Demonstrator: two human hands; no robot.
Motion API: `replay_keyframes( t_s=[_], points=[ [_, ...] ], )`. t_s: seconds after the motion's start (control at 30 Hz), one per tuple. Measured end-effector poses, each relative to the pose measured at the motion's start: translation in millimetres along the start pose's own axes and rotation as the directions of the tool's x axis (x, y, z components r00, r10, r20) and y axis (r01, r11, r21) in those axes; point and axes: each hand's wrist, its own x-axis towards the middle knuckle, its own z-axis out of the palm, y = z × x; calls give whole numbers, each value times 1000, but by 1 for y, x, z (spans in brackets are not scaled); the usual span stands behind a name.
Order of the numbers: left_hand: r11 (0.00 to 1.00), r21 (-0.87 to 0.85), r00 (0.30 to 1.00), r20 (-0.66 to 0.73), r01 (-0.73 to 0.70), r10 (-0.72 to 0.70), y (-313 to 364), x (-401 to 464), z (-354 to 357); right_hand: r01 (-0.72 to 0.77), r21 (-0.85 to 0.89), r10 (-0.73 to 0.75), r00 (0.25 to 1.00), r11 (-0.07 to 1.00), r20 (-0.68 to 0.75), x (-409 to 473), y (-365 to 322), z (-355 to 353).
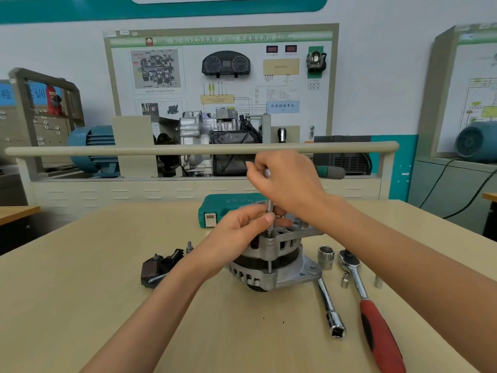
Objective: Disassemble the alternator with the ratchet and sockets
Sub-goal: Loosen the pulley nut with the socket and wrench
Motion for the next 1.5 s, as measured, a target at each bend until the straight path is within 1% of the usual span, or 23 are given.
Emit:
replay_keyframes(
  t_s=[0.17,0.37,0.53,0.67,0.77,0.87,0.9,0.97,1.07,1.1,1.13,1.17,1.2,1.23,1.27,1.3,1.33,1.37,1.43,1.5],
  points=[
    [1000,5,1000,-2,-4,4,0,-1,1,-26,-19,25,1000,999,-11,-4,-1,-2],
    [1000,-12,1000,-3,-4,4,0,0,2,-161,62,167,980,985,-105,-10,-2,1],
    [1000,0,1000,-4,-22,22,-1,-1,0,-178,111,193,970,978,-146,-10,-5,2],
    [1000,12,999,-35,-28,28,-2,-1,0,-184,172,214,961,968,-175,-10,-5,4],
    [1000,3,999,-41,-22,22,-2,-1,1,-151,168,181,967,974,-181,-11,-5,5],
    [1000,0,999,-30,-13,13,0,-2,0,-43,120,63,985,992,-163,-13,-5,4],
    [1000,-2,1000,-24,-9,9,0,-2,0,-10,136,30,988,991,-149,-13,-3,3],
    [1000,-1,1000,-14,-4,4,1,-2,-1,15,257,12,995,966,-101,-13,-1,2],
    [1000,8,1000,-3,-1,1,-2,-1,-2,-57,490,80,996,870,-26,-12,1,3],
    [1000,5,1000,-7,-4,4,-3,-1,-2,-74,518,96,995,852,-15,-11,0,2],
    [1000,-5,1000,-17,-8,8,-4,-1,-3,-70,511,85,996,857,-6,-11,-2,1],
    [1000,-21,999,-31,-15,15,-4,0,-4,-53,453,53,999,890,13,-10,-4,0],
    [999,-42,999,-49,-24,22,-5,0,-4,-39,320,23,998,946,53,-10,-7,-1],
    [998,-61,997,-70,-33,29,-5,1,-4,-26,120,15,996,992,93,-10,-12,-2],
    [996,-72,995,-92,-43,36,-5,2,-4,-36,-97,47,993,995,107,-10,-16,-3],
    [996,-76,993,-115,-50,41,-6,3,-3,-69,-267,95,992,961,87,-10,-21,-3],
    [996,-79,990,-135,-52,41,-7,3,-3,-94,-380,131,989,920,72,-10,-27,-4],
    [995,-84,987,-154,-47,34,-7,4,-2,-99,-448,145,987,888,70,-11,-34,-4],
    [995,-93,983,-183,-24,7,-8,4,-2,-72,-483,104,994,873,39,-13,-41,-6],
    [995,-95,988,-154,-13,-2,-5,3,-2,-20,-375,21,1000,927,-1,-11,-35,-7]
  ],
)
